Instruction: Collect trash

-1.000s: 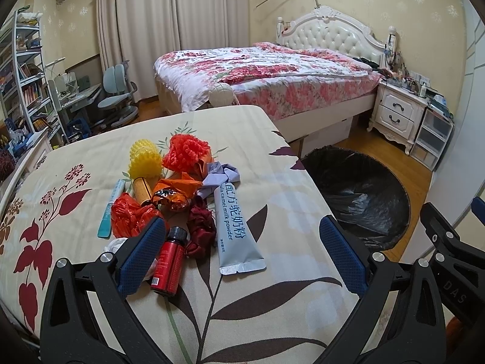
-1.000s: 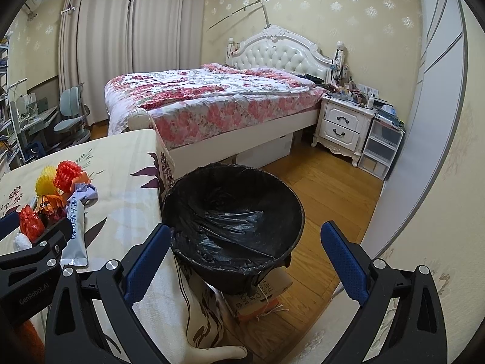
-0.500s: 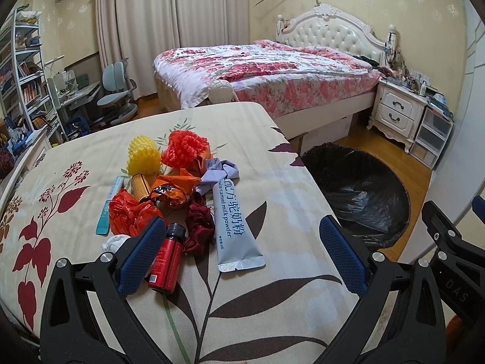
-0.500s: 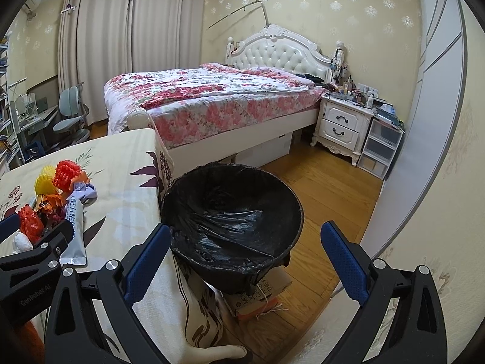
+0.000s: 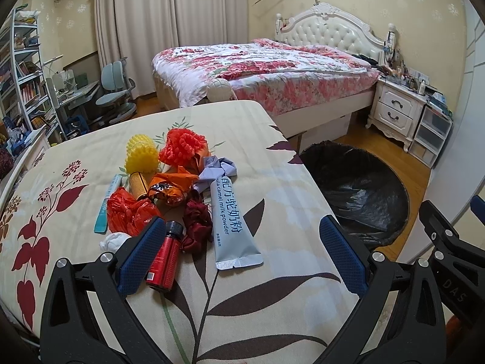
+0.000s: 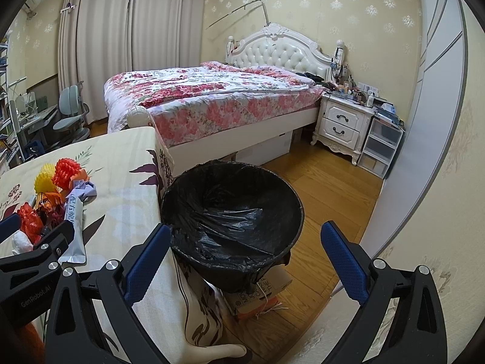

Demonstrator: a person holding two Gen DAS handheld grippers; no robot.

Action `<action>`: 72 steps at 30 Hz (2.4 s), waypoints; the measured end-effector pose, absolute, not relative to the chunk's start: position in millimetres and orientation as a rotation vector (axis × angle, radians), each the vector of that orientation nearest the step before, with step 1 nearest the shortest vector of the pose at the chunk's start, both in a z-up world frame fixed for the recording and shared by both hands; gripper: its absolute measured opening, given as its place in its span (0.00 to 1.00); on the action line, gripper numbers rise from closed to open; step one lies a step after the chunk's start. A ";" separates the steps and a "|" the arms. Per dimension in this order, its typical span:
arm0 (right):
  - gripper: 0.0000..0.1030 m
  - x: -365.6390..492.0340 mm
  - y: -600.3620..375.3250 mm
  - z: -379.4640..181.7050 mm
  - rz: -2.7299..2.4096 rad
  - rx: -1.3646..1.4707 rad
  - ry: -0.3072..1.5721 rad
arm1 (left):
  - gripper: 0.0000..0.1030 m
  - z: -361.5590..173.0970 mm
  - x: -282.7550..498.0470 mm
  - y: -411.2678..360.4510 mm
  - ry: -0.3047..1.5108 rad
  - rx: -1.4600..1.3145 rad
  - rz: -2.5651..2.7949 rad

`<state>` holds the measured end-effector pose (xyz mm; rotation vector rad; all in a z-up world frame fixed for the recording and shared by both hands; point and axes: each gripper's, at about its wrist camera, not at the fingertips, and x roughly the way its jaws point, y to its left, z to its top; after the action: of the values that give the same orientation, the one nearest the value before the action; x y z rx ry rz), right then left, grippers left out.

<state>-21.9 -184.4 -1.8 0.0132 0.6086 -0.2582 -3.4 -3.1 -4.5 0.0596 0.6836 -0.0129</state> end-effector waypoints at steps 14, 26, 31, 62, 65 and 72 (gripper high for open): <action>0.94 -22.2 -183.1 -6.7 -0.258 0.013 0.613 | 0.96 -6.4 -3.0 -2.9 0.686 0.058 -0.012; 0.94 -22.1 -182.0 -8.8 -0.258 0.013 0.615 | 0.96 -10.8 -5.1 -3.1 0.688 0.058 -0.012; 0.94 -22.4 -180.0 -11.9 -0.255 0.012 0.617 | 0.96 -18.4 -8.9 -2.1 0.691 0.062 -0.007; 0.93 -3.2 -101.1 -31.9 -0.026 -0.037 0.719 | 0.78 -30.7 -19.6 105.9 0.819 -0.040 0.116; 0.93 -2.0 -101.0 -32.0 -0.022 -0.036 0.719 | 0.78 -28.5 -19.1 110.3 0.808 -0.035 0.124; 0.93 -1.2 -95.9 -37.7 -0.005 -0.041 0.739 | 0.78 -33.2 -13.9 112.4 0.813 -0.035 0.113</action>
<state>-1.2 -95.9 -37.7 -0.0410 0.7388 -0.0050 -13.9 112.4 -33.2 -0.0353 0.8129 0.1126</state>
